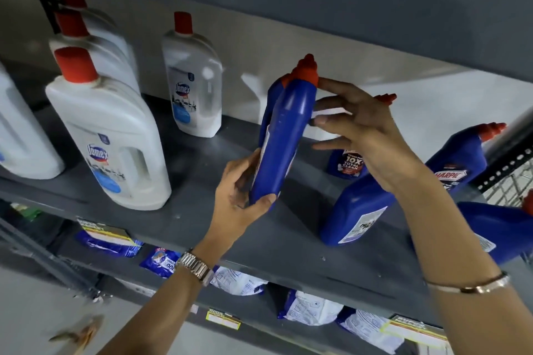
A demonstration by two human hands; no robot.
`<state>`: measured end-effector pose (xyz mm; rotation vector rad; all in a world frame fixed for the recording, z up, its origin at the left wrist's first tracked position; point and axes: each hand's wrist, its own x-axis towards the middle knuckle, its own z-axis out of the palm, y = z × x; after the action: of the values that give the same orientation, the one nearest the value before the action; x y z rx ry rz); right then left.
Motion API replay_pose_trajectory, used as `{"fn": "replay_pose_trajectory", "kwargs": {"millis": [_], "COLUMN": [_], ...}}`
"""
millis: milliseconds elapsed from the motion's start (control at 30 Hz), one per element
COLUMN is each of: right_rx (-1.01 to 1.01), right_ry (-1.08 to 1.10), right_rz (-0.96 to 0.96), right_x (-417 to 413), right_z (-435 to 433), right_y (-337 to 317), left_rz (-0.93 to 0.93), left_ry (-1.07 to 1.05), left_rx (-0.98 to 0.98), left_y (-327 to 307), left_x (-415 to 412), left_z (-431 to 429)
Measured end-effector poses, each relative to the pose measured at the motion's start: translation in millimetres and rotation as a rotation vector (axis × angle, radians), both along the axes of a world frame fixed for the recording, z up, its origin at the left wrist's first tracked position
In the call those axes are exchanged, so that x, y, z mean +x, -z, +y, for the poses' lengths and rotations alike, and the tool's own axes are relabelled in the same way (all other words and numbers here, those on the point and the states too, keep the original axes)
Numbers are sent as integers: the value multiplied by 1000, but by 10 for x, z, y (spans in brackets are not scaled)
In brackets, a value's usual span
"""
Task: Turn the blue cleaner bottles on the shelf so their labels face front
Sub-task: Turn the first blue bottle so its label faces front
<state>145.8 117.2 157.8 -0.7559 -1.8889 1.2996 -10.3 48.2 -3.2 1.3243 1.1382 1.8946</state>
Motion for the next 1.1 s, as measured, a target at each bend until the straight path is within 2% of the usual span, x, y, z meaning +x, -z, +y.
{"fn": "replay_pose_trajectory", "kwargs": {"millis": [133,267,500,633,833,1100], "right_rx": [98,43,149,153,133,204], "right_ry": [-5,-60,63,116,59,96], "right_rz": [-86,-99,-38,-52,-139,-274], "right_x": [-26,-113,-143,-172,-181,-278], "right_z": [123,135,90,53,44,26], "right_y": [48,124,166,315,659,809], "left_rz": [-109,-129,-77,43,179,139], "left_ry": [116,127,204,216,242,246], "left_rx": [-2,-64,-137,-243,-351,-378], "left_y": [-59,-53,-85,-10,211,386], "left_x": [-60,-107,-229,-363,-482,-506], "left_z": [-6,16,-17,41,38,-27]}}
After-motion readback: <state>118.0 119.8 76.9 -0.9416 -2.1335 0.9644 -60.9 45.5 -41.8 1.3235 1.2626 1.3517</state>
